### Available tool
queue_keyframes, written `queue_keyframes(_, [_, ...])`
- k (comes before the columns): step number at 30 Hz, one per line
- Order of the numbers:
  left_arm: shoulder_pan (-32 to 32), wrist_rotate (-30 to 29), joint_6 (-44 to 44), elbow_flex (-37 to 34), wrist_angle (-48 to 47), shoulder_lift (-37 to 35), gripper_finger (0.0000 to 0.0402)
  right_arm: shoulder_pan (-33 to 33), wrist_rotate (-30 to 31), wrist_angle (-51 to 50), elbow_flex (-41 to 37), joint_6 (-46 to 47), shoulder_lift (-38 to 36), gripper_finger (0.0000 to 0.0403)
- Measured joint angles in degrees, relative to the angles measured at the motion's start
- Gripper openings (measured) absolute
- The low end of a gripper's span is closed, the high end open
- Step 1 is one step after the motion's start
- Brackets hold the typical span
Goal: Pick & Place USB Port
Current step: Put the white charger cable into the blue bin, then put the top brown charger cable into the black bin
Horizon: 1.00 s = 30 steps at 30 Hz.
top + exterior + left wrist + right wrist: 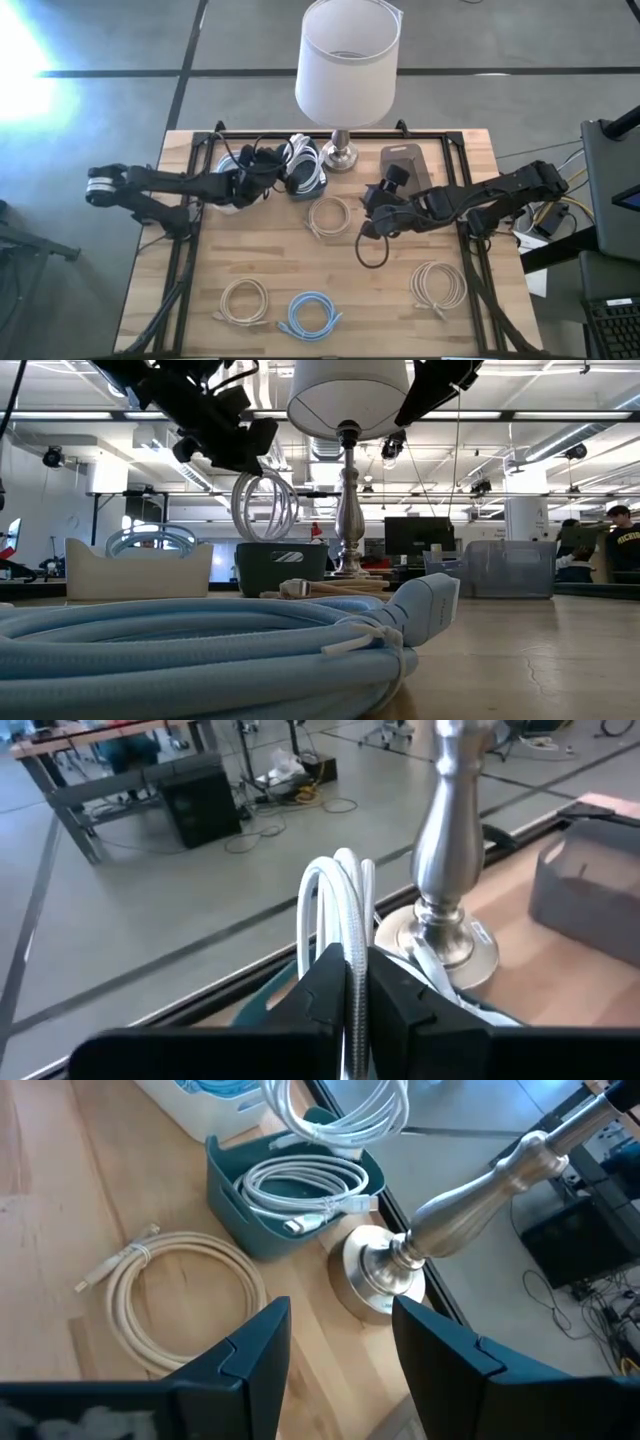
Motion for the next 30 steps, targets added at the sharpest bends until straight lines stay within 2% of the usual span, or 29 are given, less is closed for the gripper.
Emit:
queue_keyframes(5, [0.2, 0.0, -3.4, 0.0, -0.6, 1.5, 0.0030, 0.0, 0.0, 0.0, 0.0, 0.0, 0.0, 0.0173])
queue_keyframes(12, [0.4, 1.2, -5.7, 0.4, 2.4, 8.2, 0.0039, 0.0, 0.0, 0.0, -0.4, 0.0, 0.0, 0.0173])
queue_keyframes(18, [0.5, 6.3, -4.6, 4.2, 3.1, 14.2, 0.0093, 0.0, -0.1, 0.1, -0.5, 0.7, 0.0, 0.0173])
queue_keyframes(22, [0.6, 7.2, -3.1, 7.3, 2.6, 17.0, 0.0140, 0.0, -0.1, 0.1, -0.6, 0.9, 0.0, 0.0173])
queue_keyframes(25, [0.6, 8.6, -2.5, 9.1, 0.8, 17.3, 0.0169, 0.0, -0.6, 0.1, -0.7, 2.4, 0.0, 0.0173])
queue_keyframes(30, [0.3, 12.7, 0.2, 11.7, -3.0, 15.5, 0.0199, 0.0, -6.1, 0.2, -1.6, 3.7, 0.0, 0.0173])
